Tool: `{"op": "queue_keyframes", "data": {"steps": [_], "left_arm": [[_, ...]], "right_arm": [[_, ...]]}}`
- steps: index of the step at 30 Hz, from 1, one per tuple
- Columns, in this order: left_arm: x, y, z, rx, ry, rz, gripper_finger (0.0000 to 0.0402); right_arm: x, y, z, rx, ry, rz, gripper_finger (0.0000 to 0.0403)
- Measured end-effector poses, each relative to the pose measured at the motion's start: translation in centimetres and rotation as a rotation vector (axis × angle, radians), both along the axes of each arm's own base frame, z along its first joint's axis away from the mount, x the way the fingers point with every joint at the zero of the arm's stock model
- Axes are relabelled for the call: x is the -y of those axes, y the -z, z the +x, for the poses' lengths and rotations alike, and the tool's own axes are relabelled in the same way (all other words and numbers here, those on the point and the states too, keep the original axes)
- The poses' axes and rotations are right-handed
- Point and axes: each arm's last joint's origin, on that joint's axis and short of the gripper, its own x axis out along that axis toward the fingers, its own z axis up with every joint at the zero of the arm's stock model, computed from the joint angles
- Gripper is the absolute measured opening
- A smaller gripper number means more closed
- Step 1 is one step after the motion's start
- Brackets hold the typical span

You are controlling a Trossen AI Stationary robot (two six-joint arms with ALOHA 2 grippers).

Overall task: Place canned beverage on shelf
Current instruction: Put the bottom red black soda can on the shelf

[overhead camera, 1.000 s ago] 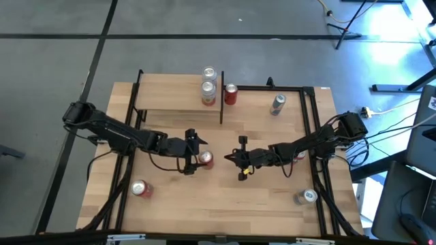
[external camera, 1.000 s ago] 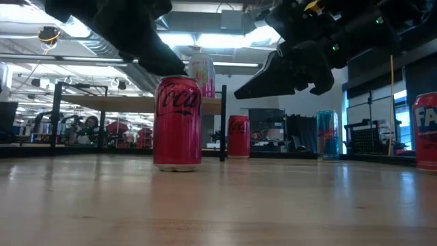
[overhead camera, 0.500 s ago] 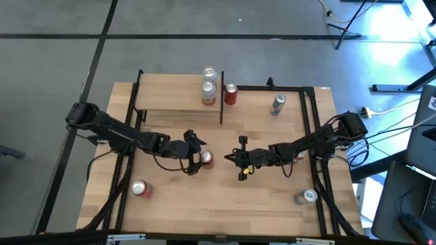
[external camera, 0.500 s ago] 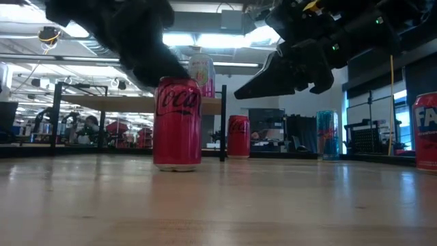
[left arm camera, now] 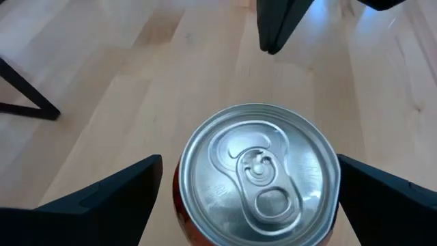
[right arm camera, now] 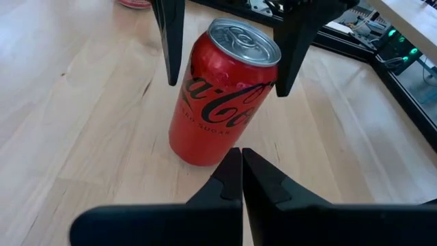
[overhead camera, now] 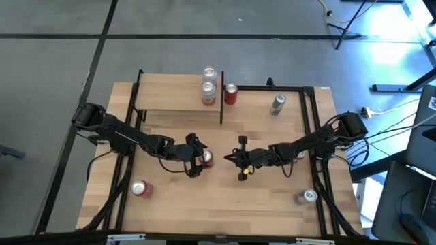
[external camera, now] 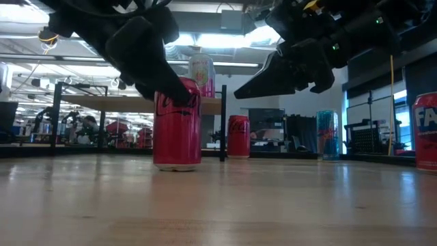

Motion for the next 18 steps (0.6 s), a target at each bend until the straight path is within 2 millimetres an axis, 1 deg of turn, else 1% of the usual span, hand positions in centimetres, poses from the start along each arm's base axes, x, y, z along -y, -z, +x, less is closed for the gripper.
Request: {"op": "queue_keyframes", "data": {"steps": [2,5,11,14,16,18], "left_arm": [[0.0,-0.1,0.0,0.003,0.013,0.000,0.0383],[0.1,-0.1,0.0,0.000,0.048,-0.003,0.0356],[-0.1,-0.1,0.1,-0.006,0.096,-0.029,0.0281],[-0.3,-0.4,0.0,-0.005,0.123,-0.032,0.0249],[-0.6,-0.8,-0.2,-0.008,0.146,-0.032,0.0240],[-0.9,-1.8,-0.7,0.015,0.158,-0.025,0.0240]], "right_arm": [[0.0,0.0,0.0,0.000,0.000,0.000,0.0001],[0.0,0.0,0.0,0.000,0.000,0.000,0.0001],[0.0,0.0,0.0,-0.001,-0.001,-0.002,0.0001],[0.0,0.0,0.0,-0.001,-0.001,-0.002,0.0001],[0.0,0.0,0.0,-0.001,-0.001,-0.002,0.0001],[0.0,0.0,0.0,0.000,0.000,-0.001,0.0001]]}}
